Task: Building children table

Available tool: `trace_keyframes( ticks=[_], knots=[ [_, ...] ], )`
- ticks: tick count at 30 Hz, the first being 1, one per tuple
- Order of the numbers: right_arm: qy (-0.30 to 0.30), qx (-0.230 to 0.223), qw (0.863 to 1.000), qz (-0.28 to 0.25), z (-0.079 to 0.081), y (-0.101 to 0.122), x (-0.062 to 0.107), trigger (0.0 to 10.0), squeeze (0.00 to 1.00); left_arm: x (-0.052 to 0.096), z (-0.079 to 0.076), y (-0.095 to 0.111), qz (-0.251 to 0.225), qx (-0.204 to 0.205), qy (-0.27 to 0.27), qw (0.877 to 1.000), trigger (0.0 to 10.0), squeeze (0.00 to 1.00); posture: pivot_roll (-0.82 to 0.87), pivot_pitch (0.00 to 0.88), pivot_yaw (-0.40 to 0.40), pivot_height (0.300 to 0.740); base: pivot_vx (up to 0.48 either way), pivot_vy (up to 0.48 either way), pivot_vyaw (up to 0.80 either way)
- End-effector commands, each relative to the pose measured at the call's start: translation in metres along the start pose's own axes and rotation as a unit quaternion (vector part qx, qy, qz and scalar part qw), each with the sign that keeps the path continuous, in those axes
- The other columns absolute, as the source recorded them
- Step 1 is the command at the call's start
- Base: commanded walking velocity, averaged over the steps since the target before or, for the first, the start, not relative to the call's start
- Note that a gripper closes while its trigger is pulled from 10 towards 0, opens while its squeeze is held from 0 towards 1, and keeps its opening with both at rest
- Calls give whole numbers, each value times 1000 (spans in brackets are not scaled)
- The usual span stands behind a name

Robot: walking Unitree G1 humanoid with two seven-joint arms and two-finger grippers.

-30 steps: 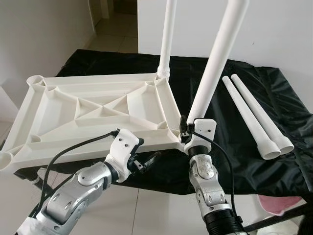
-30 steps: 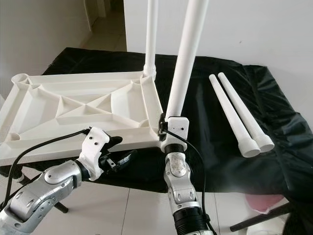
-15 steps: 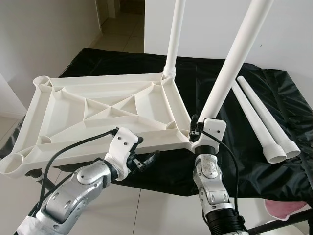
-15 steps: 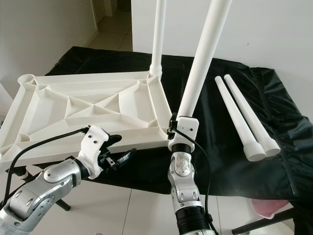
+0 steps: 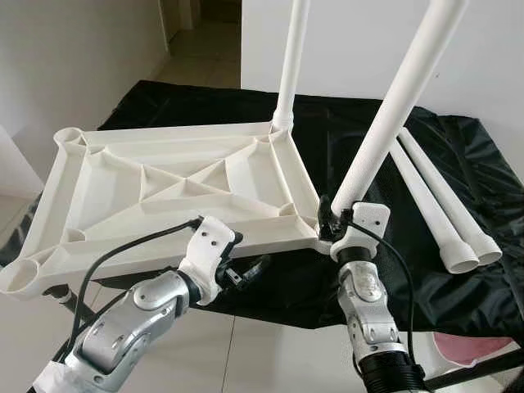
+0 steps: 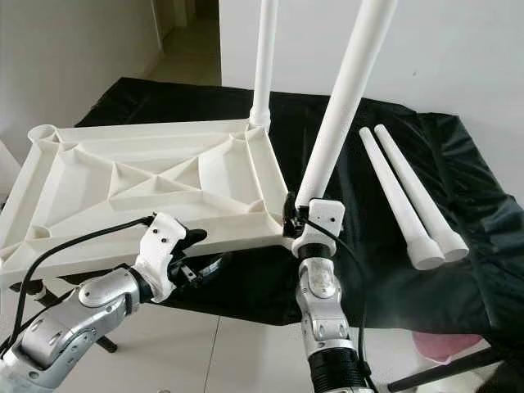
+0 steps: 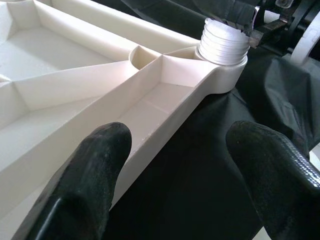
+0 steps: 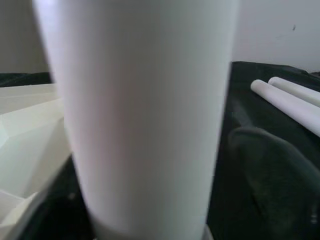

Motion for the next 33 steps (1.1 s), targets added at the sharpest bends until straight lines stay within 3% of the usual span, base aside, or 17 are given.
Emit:
trace_keyframes(
  ticks=[1,2,5,7,11,13,17,22,23,25,26,27,28,29,30,33],
  knots=[
    [25,-9,1000,12,-4,-4,-2,10000,0,1,-16,-2,6,-5,-83,996,10000,0,60,56,-27,740,0,0,0],
    [25,-9,1000,12,-4,-4,-2,10000,0,1,-16,-2,6,-5,-83,996,10000,0,60,56,-27,740,0,0,0],
    [112,-4,994,11,2,-1,-6,10000,0,1,-16,-1,7,-6,-85,996,10000,0,56,62,-16,740,0,0,0],
    [123,-1,992,7,1,1,-6,10000,0,1,-15,-1,7,-6,-85,996,10000,0,56,62,-16,740,0,0,0],
    [196,5,980,21,1,-3,-8,10000,0,0,-15,0,6,-5,-86,996,10000,0,49,71,-7,740,0,0,0],
    [201,7,979,20,0,-2,-9,10000,0,-1,-15,0,5,-4,-86,996,10000,0,49,71,-7,740,0,0,0],
    [263,19,964,33,2,-5,-11,10000,0,-4,-17,1,2,-2,-89,996,10000,0,43,68,-2,740,0,0,0],
    [280,19,959,37,1,-5,-11,10000,0,-4,-17,1,2,-2,-90,996,10000,0,41,67,-1,740,0,0,0],
    [292,25,955,39,0,-6,-12,8941,0,-4,-17,1,2,-2,-91,996,10000,0,39,69,0,740,0,0,0],
    [292,25,955,39,0,-6,-12,8941,0,-4,-17,1,2,-2,-91,996,10000,0,39,69,0,740,0,0,0],
    [301,33,952,43,-3,-6,-14,6588,0,-5,-17,1,1,-2,-91,996,10000,0,37,67,1,740,0,0,0],
    [310,39,949,47,-6,-7,-16,3059,0,-5,-17,1,1,-2,-91,996,10000,0,36,67,-2,740,0,0,0],
    [310,39,949,47,-6,-7,-16,3059,0,-5,-17,1,1,-2,-91,996,10000,0,36,67,-2,740,0,0,0],
    [319,38,946,51,-8,-8,-16,706,0,-5,-17,1,1,-2,-91,996,10000,0,35,67,-2,740,0,0,0],
    [324,37,944,55,-9,-9,-16,0,0,-6,-17,2,1,-3,-92,996,10000,0,35,67,-1,740,0,0,0],
    [329,34,942,58,-9,-10,-16,0,0,-6,-17,2,0,-3,-92,996,10000,0,35,67,-1,740,0,0,0]
  ],
)
Point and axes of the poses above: a point about 5 cm out from each wrist's last joint towards the gripper, its own x axis pointing back from the gripper into the wrist, its own y axis along the axis of the wrist's last joint, z = x × y, the point moved 4 cm from there along -x, pointing out of the wrist towards the gripper, and after that the axes turned 3 degrees about x, right-handed, at the moved point
